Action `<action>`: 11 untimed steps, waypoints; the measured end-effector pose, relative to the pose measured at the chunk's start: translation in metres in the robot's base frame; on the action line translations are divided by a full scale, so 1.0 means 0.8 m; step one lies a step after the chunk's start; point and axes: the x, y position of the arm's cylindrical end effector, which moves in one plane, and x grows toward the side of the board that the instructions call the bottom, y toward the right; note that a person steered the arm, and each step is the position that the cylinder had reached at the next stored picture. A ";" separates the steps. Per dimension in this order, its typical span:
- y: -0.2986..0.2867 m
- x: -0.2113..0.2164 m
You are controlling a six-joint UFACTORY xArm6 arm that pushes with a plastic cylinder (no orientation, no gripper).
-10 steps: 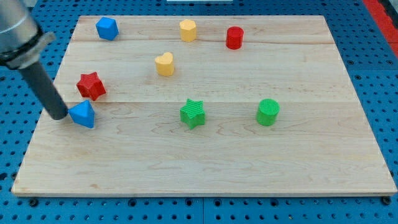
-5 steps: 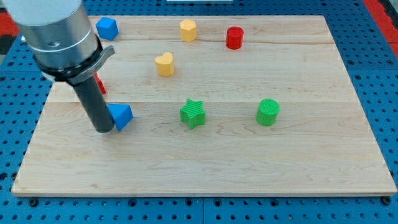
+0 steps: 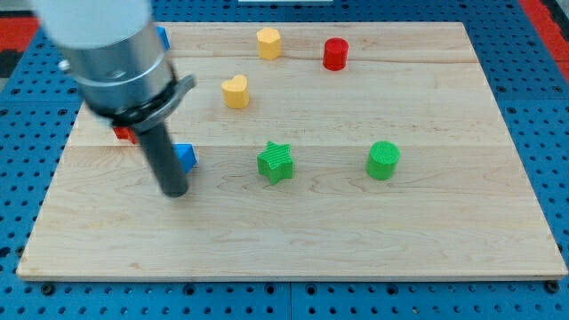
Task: Move the triangle to the bottom right of the red star
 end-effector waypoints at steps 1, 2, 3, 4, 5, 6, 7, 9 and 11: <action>0.001 -0.027; 0.007 -0.027; 0.037 -0.043; 0.039 -0.058; 0.033 -0.058; 0.018 -0.040; 0.033 -0.027; 0.026 -0.095; 0.006 -0.048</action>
